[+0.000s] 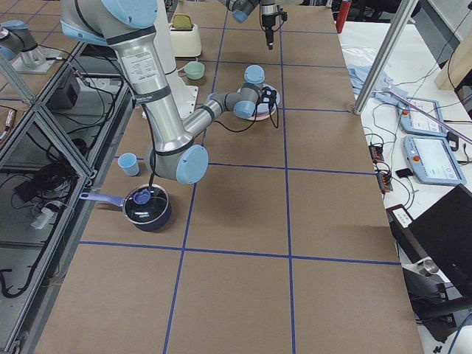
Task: Stack three plates with pink and blue
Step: 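Lower the blue plate onto the stack and open the right gripper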
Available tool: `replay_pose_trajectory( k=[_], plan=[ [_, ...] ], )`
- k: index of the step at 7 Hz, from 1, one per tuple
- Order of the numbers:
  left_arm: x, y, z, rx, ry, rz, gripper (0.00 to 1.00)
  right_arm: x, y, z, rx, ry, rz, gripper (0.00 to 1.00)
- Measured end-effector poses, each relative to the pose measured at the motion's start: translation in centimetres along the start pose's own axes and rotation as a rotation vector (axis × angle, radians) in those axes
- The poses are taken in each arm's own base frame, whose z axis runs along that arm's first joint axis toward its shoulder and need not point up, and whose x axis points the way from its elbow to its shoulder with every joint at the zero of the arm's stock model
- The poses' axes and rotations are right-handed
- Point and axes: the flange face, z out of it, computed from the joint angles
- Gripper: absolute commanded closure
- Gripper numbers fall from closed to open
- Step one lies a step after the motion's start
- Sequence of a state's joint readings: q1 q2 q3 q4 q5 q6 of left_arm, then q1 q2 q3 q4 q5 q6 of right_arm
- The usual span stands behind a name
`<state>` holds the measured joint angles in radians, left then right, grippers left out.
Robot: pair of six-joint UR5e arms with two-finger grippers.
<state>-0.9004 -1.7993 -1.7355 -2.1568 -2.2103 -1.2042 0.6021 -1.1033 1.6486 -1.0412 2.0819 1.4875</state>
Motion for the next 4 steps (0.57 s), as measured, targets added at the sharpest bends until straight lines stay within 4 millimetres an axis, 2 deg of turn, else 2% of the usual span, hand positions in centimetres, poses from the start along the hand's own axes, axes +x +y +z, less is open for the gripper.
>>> replay_pose_trajectory(
  k=[2,3,4],
  plan=[
    [-0.1,-0.1,-0.1,0.001,-0.001,-0.001,0.00,-0.4,0.0,-1.0,0.004,-0.016,-0.006,0.00],
    [-0.3,-0.3,-0.3,0.007,-0.001,-0.002,0.00,0.1,-1.3,-2.3,0.027,-0.011,0.008,0.00],
    [-1.2,-0.9,-1.0,0.015,-0.008,0.016,0.00,1.4,-3.7,-4.2,0.064,0.014,0.027,0.00]
  ],
)
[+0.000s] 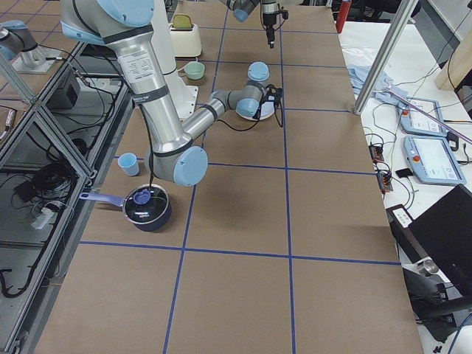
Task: Stack three plates with pink and blue
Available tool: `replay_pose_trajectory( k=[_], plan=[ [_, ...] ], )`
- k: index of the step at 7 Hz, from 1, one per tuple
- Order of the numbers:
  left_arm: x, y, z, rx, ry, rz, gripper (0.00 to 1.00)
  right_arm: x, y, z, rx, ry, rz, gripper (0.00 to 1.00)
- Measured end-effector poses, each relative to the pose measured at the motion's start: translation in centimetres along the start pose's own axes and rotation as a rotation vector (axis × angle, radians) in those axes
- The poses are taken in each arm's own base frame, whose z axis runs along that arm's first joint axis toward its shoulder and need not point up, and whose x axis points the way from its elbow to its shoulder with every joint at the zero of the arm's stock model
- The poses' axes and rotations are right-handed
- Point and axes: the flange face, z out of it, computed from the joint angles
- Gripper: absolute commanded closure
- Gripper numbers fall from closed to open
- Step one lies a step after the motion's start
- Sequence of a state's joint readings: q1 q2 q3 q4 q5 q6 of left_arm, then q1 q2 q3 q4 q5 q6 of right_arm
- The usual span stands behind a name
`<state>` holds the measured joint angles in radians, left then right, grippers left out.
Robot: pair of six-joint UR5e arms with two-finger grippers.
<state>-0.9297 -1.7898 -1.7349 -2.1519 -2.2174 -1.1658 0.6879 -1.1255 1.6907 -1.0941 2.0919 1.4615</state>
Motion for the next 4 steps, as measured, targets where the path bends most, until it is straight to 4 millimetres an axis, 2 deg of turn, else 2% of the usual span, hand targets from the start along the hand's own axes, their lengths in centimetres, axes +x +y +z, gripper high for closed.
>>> replay_pose_trajectory(
  k=[1,2,3,4],
  plan=[
    [-2.1,-0.9,-1.2,0.009,-0.022,0.047,0.00,2.0,-2.8,-1.8,0.034,0.031,-0.009,0.00],
    [-5.1,-2.3,-3.0,0.027,-0.060,0.102,0.00,5.2,-5.5,-3.8,0.053,0.070,-0.052,0.00],
    [-8.7,-3.6,-5.1,0.049,-0.107,0.157,0.00,9.4,-8.0,-6.0,0.056,0.112,-0.100,0.00],
    [-12.8,-4.7,-7.6,0.066,-0.160,0.219,0.00,14.7,-9.9,-7.9,0.055,0.160,-0.153,0.00]
  ],
)
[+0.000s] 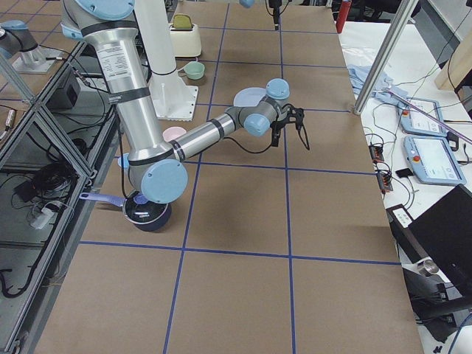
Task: Stack three plates with pink and blue
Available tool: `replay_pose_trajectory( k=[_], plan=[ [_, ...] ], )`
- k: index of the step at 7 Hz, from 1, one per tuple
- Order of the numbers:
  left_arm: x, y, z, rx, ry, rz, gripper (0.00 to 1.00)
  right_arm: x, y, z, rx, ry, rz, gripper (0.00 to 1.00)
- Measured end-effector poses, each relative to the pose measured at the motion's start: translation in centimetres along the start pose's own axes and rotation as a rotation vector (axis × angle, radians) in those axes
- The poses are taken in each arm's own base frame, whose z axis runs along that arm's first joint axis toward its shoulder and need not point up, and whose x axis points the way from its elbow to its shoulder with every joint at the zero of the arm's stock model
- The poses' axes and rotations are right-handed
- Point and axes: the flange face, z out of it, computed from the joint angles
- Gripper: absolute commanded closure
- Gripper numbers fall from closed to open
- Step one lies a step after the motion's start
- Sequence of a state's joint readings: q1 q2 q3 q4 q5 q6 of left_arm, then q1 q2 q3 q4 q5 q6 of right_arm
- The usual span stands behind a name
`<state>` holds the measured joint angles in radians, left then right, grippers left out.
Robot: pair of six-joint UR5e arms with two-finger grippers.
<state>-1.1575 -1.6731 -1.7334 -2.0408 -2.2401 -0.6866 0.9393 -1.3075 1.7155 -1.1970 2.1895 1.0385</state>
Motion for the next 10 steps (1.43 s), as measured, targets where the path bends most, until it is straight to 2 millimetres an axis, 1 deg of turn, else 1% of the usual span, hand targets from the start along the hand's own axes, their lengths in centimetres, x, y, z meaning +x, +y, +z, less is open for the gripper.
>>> replay_pose_trajectory(
  k=[1,2,3,4,5,6,7,8,10],
  plan=[
    [-4.7,0.0,-1.8,0.008,-0.058,0.069,0.00,6.3,-0.4,-0.7,-0.008,0.047,-0.067,0.00],
    [-9.2,0.3,-3.6,0.009,-0.109,0.135,0.00,12.4,-0.3,-1.9,-0.024,0.080,-0.130,0.00],
    [-13.5,1.0,-5.5,0.010,-0.153,0.186,0.00,18.2,0.1,-3.4,-0.041,0.095,-0.182,0.00],
    [-17.2,2.0,-7.0,0.012,-0.193,0.207,0.00,23.2,0.9,-5.0,-0.057,0.100,-0.220,0.00],
    [-20.4,3.3,-7.9,0.005,-0.229,0.223,0.00,27.3,2.0,-6.3,-0.071,0.103,-0.250,0.00],
    [-22.6,4.7,-8.0,-0.012,-0.246,0.230,0.00,30.4,3.2,-7.3,-0.087,0.101,-0.256,0.00],
    [-23.6,5.5,-7.9,-0.022,-0.249,0.227,0.00,32.4,3.8,-7.8,-0.100,0.095,-0.238,0.00],
    [-24.1,5.9,-7.8,-0.025,-0.251,0.228,0.00,34.0,4.0,-8.1,-0.102,0.095,-0.216,0.00],
    [-25.2,6.8,-7.4,-0.044,-0.261,0.210,0.00,36.6,4.1,-9.6,-0.071,0.102,-0.172,0.00]
  ],
)
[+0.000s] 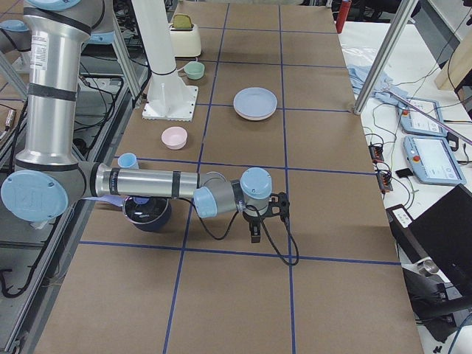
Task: Stack three plates with pink and blue
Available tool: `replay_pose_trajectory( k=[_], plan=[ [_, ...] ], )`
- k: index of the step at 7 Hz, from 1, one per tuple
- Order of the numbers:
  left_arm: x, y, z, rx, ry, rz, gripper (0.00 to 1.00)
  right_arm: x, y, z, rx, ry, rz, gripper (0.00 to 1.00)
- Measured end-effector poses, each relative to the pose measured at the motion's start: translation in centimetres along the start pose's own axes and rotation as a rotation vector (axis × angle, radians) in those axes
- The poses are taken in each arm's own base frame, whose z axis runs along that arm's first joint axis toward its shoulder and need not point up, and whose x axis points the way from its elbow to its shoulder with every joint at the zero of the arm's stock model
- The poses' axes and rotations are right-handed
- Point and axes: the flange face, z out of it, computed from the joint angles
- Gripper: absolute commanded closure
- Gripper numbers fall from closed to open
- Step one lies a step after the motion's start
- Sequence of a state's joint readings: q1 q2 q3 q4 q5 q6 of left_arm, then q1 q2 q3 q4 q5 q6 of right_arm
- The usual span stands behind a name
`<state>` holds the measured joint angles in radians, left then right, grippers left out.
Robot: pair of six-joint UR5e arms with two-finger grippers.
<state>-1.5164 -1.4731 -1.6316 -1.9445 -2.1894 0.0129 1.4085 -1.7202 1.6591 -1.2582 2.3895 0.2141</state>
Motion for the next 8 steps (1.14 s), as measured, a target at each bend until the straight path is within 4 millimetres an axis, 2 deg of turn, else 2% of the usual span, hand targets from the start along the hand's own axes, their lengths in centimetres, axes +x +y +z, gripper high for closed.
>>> replay_pose_trajectory(
  k=[2,4,5,8],
  plan=[
    [-0.2,0.7,0.3,-0.056,0.004,-0.046,0.00,1.6,0.2,-1.3,0.023,0.028,0.050,0.00],
    [1.1,0.4,-1.5,-0.122,0.009,-0.095,0.00,3.3,0.3,-3.0,0.019,0.069,0.132,0.00],
    [1.6,0.5,-2.3,-0.144,0.013,-0.109,0.00,3.6,0.5,-3.6,0.003,0.079,0.165,0.00],
    [2.2,0.9,-2.4,-0.169,0.063,-0.122,0.00,3.1,0.8,-5.4,-0.013,0.110,0.201,0.00]
  ],
)
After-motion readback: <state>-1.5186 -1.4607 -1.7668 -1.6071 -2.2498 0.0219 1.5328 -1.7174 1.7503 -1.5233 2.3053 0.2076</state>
